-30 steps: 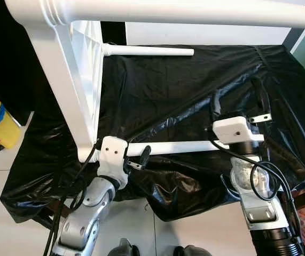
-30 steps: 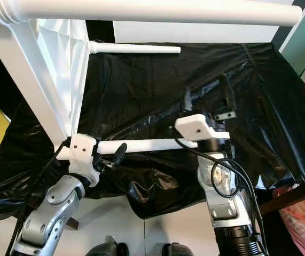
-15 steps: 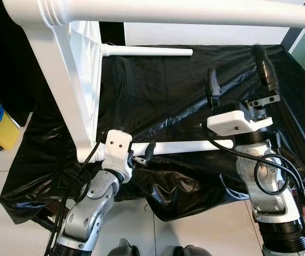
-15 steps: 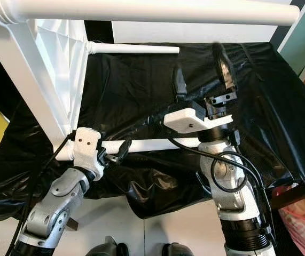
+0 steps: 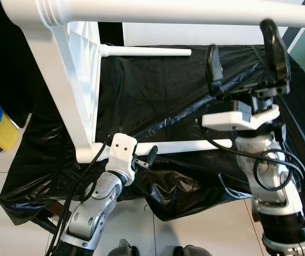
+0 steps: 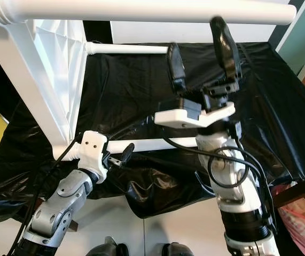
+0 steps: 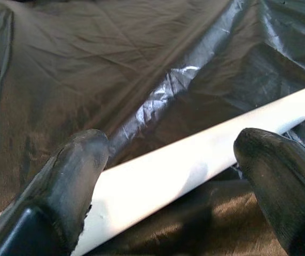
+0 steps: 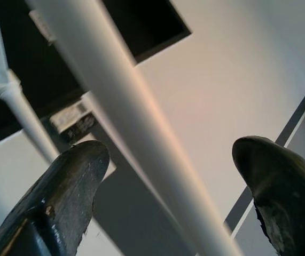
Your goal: Building children table
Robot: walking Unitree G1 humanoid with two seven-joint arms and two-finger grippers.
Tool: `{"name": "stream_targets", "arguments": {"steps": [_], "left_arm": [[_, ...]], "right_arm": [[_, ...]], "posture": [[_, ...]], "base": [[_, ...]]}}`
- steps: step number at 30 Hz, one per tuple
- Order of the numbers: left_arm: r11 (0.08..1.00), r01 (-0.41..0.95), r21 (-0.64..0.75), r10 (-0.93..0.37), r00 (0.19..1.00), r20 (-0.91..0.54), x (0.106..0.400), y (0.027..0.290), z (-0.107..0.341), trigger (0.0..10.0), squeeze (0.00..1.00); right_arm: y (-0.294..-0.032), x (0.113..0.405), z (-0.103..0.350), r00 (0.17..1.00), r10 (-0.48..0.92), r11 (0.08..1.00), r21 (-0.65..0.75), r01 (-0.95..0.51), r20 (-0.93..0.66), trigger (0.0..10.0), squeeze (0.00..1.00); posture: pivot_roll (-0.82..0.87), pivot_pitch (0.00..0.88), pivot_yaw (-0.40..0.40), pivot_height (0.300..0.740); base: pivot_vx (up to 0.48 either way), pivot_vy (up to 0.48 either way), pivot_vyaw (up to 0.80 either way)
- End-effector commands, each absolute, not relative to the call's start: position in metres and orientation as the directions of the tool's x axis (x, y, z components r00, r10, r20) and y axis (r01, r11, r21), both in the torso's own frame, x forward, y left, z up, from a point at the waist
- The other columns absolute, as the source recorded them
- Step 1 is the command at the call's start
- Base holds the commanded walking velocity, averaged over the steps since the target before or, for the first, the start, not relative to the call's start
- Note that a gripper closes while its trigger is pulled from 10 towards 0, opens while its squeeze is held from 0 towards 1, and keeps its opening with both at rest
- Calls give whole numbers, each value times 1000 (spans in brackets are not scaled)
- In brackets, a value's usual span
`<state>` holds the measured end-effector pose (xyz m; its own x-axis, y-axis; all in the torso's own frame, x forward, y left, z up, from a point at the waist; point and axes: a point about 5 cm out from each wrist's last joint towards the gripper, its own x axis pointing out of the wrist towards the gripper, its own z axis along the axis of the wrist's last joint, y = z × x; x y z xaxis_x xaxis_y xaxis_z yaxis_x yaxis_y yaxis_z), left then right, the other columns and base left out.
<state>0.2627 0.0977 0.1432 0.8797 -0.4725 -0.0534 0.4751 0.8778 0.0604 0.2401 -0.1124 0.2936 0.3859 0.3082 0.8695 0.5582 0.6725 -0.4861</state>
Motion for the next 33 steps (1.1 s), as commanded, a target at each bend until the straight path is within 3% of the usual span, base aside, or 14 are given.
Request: {"name": "stream_targets", "arguments": {"steps": [1, 13, 17, 24, 32, 33], "left_arm": [[819, 570, 60, -566, 821, -69, 261, 91, 140, 10000, 0], [871, 479, 113, -477, 878, -39, 277, 96, 144, 10000, 0], [919, 374, 128, -374, 927, -24, 293, 102, 146, 10000, 0], [948, 266, 173, -269, 963, -9, 316, 104, 150, 10000, 0], [966, 152, 209, -158, 987, 10, 333, 107, 151, 10000, 0], [969, 126, 211, -131, 991, 12, 337, 107, 151, 10000, 0]], "right_arm": [[-107, 241, 300, 385, 345, 677, -511, 529, 856, 10000, 0], [-98, 256, 324, 405, 445, 652, -599, 465, 799, 10000, 0], [-96, 264, 334, 450, 486, 611, -659, 438, 749, 10000, 0], [-94, 277, 344, 529, 551, 504, -763, 406, 645, 10000, 0], [-93, 287, 355, 595, 578, 441, -827, 348, 558, 10000, 0], [-92, 289, 357, 604, 583, 429, -838, 338, 543, 0, 0]], "posture": [[10, 92, -38, 740], [6, 91, -48, 740], [1, 92, -48, 740], [-16, 87, -42, 740], [-34, 80, -34, 740], [-38, 78, -35, 740]], "base": [[0, 0, 0], [0, 0, 0], [0, 0, 0], [0, 0, 0], [0, 0, 0], [0, 0, 0]]}}
